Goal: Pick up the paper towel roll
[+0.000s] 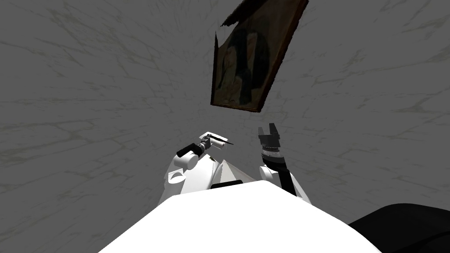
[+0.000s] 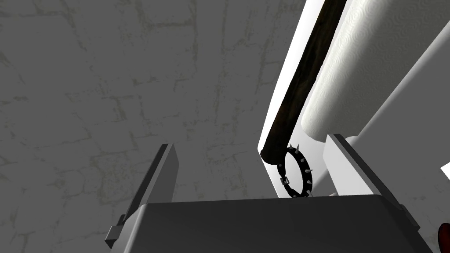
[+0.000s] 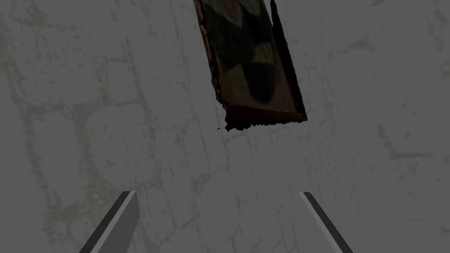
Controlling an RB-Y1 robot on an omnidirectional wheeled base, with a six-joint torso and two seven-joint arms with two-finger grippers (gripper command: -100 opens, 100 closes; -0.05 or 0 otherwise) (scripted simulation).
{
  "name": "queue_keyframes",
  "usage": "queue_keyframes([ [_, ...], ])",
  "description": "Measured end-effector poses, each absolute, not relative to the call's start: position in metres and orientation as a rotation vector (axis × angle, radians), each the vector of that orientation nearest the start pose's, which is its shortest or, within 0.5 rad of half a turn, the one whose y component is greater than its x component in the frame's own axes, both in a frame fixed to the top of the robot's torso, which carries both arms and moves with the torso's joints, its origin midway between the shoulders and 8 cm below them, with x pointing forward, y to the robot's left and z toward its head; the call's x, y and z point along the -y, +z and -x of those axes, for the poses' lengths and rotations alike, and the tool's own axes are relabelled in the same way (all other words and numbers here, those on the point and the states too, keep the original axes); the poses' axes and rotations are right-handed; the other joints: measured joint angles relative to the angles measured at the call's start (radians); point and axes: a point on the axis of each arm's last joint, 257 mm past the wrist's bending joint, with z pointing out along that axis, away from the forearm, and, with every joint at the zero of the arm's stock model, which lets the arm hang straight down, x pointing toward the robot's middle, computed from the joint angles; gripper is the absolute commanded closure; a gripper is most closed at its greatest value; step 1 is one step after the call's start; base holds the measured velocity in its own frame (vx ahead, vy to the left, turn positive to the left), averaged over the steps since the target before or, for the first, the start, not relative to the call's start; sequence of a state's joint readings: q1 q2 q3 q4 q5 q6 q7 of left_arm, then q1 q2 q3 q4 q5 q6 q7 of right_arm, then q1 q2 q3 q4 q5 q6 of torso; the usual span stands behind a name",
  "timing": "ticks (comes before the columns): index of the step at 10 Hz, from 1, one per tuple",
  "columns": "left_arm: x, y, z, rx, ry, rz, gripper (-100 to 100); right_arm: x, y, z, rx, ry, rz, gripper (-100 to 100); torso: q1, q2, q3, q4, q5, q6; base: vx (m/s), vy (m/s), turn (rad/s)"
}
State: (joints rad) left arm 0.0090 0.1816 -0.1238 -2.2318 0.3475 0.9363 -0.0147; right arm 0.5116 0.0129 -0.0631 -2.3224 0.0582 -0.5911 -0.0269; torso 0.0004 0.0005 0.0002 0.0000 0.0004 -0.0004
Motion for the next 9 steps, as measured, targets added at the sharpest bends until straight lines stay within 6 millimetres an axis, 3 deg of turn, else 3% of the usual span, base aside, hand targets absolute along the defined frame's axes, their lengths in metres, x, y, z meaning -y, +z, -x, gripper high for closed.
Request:
queue_keyframes([
  [9,-0.117,-0.169,-0.471,-1.823,-1.237,1.342,-100,0.287,0.056,-0.315,-0.549,1.251,-0.528,0,-0.001,-0.001,-0.001,0.0,0.0,0.0,-0.007,0.008,-0.025],
])
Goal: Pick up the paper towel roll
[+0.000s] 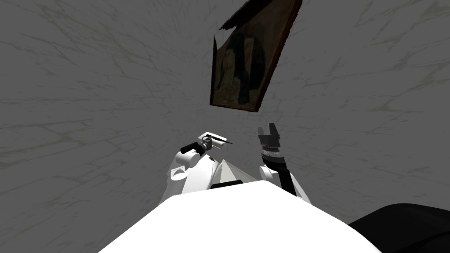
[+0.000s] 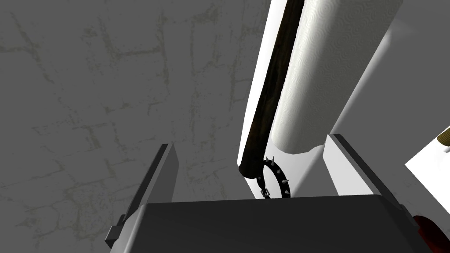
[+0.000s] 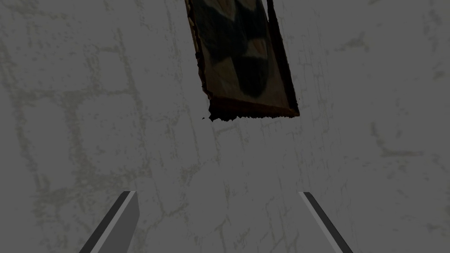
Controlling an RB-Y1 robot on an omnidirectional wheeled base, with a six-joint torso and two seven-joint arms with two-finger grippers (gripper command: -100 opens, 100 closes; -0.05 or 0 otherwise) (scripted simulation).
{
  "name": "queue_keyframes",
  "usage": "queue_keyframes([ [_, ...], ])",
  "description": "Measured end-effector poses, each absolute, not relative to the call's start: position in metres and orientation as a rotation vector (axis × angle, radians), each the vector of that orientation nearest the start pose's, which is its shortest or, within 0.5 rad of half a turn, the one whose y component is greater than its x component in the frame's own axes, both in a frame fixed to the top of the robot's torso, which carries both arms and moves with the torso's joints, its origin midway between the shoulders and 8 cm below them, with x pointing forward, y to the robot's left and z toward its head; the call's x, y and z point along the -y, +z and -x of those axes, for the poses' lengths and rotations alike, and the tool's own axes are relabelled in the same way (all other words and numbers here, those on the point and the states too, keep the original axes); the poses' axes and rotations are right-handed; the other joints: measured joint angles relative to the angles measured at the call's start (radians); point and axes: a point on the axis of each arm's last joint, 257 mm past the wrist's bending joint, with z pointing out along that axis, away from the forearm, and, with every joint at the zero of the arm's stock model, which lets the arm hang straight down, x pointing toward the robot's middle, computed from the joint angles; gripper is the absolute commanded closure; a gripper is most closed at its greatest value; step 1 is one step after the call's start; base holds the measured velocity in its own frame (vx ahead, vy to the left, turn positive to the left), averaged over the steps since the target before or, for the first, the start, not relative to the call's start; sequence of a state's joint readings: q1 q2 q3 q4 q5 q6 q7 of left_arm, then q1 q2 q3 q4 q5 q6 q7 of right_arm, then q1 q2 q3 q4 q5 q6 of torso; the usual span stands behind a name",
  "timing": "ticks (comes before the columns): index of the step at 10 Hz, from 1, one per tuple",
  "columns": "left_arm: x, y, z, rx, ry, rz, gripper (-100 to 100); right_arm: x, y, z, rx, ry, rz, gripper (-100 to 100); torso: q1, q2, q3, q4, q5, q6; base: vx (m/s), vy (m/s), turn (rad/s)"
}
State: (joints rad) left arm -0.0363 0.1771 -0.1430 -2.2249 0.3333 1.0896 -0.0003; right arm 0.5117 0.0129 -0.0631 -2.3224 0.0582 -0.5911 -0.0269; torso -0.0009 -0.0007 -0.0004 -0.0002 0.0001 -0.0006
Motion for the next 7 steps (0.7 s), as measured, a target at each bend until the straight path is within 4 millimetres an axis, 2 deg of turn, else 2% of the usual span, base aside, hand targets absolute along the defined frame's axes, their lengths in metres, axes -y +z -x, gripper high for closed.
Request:
queue_keyframes([
  [4,-0.117,-0.169,-0.471,-1.822,-1.237,1.342,-100,0.287,0.056,-0.315,-0.549,1.251,-0.528,0,0.0,0.0,0.0,0.0,0.0,0.0,0.006,-0.007,0.021],
  [7,-0.105,-0.171,-0.463,-1.876,-1.264,1.359,-100,0.287,0.056,-0.315,-0.549,1.251,-0.528,0,0.0,0.0,0.0,0.0,0.0,0.0,0.004,-0.004,0.014],
])
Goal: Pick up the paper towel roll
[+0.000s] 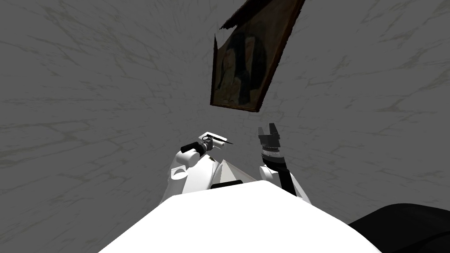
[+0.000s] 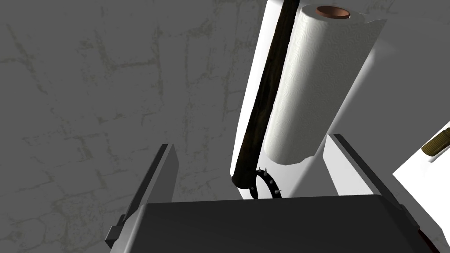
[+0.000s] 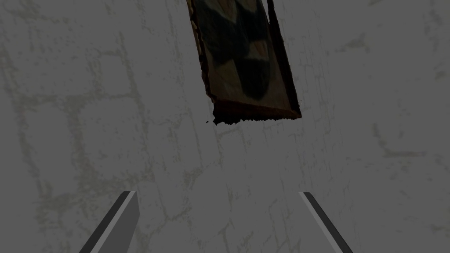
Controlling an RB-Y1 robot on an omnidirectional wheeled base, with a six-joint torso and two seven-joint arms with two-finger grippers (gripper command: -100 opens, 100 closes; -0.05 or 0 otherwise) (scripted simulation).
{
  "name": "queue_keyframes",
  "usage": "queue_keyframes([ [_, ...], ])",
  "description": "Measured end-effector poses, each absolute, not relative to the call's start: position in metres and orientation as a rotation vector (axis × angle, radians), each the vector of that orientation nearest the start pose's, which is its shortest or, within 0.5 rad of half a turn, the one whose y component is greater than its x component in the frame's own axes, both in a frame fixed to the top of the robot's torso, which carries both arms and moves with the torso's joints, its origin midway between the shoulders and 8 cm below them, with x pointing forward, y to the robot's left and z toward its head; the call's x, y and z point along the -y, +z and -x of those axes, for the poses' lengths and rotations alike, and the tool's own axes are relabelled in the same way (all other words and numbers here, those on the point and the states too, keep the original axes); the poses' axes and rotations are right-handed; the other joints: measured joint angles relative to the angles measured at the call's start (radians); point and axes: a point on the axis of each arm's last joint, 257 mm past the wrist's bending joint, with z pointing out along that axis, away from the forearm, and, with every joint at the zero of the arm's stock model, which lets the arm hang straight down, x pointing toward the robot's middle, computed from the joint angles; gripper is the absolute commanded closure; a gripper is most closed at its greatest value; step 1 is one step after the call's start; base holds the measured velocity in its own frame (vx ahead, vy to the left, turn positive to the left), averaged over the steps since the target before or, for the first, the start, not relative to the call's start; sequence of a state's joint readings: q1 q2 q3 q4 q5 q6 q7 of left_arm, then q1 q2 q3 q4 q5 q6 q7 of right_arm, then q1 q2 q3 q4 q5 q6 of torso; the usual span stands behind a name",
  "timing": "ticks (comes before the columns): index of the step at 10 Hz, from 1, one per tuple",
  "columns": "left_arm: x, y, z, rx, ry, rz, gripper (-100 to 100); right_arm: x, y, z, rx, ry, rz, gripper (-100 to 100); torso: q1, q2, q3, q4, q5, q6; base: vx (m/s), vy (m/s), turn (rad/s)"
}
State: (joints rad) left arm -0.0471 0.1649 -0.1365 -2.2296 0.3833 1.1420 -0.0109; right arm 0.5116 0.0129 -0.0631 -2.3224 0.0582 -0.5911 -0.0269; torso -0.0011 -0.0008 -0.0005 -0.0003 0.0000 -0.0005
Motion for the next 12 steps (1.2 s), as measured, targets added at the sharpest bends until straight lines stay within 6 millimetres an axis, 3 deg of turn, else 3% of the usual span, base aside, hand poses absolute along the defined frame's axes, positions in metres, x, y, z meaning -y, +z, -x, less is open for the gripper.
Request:
queue_keyframes([
  [6,-0.08,-0.174,-0.446,-2.0,-1.311,1.38,-100,0.287,0.056,-0.315,-0.549,1.251,-0.528,0,0.0,0.0,0.0,0.0,0.0,0.0,0.001,-0.001,0.003],
  [12,-0.079,-0.174,-0.445,-2.005,-1.313,1.38,-100,0.287,0.056,-0.315,-0.549,1.251,-0.528,0,0.0,0.0,0.0,0.0,0.0,0.0,-0.001,0.001,-0.002],
])
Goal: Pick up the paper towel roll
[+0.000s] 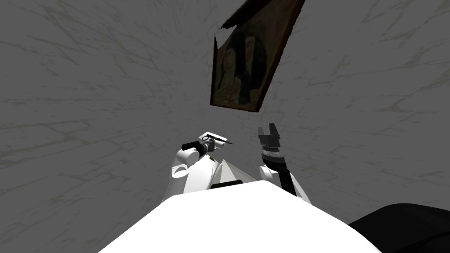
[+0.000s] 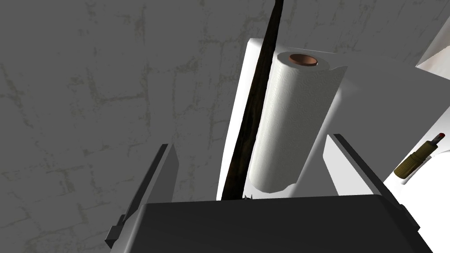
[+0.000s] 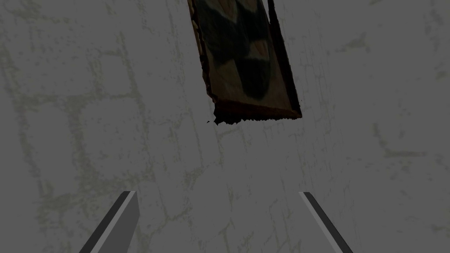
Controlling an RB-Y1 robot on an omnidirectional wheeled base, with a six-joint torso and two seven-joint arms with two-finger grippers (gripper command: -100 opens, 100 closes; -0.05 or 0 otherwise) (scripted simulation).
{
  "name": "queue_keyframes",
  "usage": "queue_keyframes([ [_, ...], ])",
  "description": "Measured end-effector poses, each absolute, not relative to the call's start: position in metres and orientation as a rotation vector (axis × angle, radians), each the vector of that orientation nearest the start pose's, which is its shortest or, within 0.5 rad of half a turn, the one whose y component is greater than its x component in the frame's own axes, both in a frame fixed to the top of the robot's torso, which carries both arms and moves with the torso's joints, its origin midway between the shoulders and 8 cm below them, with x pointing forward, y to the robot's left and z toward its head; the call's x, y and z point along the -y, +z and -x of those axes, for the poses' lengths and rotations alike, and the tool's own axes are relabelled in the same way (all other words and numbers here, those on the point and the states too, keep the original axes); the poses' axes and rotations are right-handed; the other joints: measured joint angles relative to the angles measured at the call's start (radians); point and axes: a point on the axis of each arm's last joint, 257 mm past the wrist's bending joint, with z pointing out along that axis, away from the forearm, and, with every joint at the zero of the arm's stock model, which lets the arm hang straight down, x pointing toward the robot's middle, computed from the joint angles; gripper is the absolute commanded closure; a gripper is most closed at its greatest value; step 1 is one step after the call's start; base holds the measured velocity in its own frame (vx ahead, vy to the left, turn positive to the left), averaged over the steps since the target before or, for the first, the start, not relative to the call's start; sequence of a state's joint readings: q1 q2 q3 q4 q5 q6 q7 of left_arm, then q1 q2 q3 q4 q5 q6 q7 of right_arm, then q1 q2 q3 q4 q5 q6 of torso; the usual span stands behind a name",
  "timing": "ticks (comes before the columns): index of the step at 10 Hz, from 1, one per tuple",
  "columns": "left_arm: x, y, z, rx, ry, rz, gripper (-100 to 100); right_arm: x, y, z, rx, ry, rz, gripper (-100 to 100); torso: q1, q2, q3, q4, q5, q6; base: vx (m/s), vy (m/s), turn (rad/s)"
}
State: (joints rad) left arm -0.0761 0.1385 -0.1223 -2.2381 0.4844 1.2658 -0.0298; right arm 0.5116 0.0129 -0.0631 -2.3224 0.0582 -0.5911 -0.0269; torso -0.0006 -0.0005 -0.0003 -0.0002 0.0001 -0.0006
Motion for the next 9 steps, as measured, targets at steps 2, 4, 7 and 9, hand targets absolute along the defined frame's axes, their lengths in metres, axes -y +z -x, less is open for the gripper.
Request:
queue_keyframes([
  [2,-0.079,-0.174,-0.445,-2.005,-1.313,1.38,-100,0.287,0.056,-0.315,-0.549,1.251,-0.528,0,0.0,0.0,0.0,0.0,0.0,0.0,-0.009,0.004,0.014],
  [4,-0.069,-0.174,-0.44,-2.037,-1.344,1.386,-100,0.287,0.056,-0.315,-0.549,1.251,-0.528,0,0.001,0.002,0.001,0.0,0.0,0.0,-0.037,0.016,0.053],
  [7,-0.056,-0.173,-0.429,-2.105,-1.377,1.382,-100,0.287,0.056,-0.315,-0.549,1.251,-0.528,0,0.0,0.0,0.0,0.0,0.0,0.0,-0.005,0.002,0.009],
  [9,-0.052,-0.174,-0.425,-2.142,-1.38,1.378,-100,0.287,0.056,-0.315,-0.549,1.251,-0.528,0,0.0,0.0,0.0,0.0,0.0,0.0,0.002,-0.002,0.005],
])
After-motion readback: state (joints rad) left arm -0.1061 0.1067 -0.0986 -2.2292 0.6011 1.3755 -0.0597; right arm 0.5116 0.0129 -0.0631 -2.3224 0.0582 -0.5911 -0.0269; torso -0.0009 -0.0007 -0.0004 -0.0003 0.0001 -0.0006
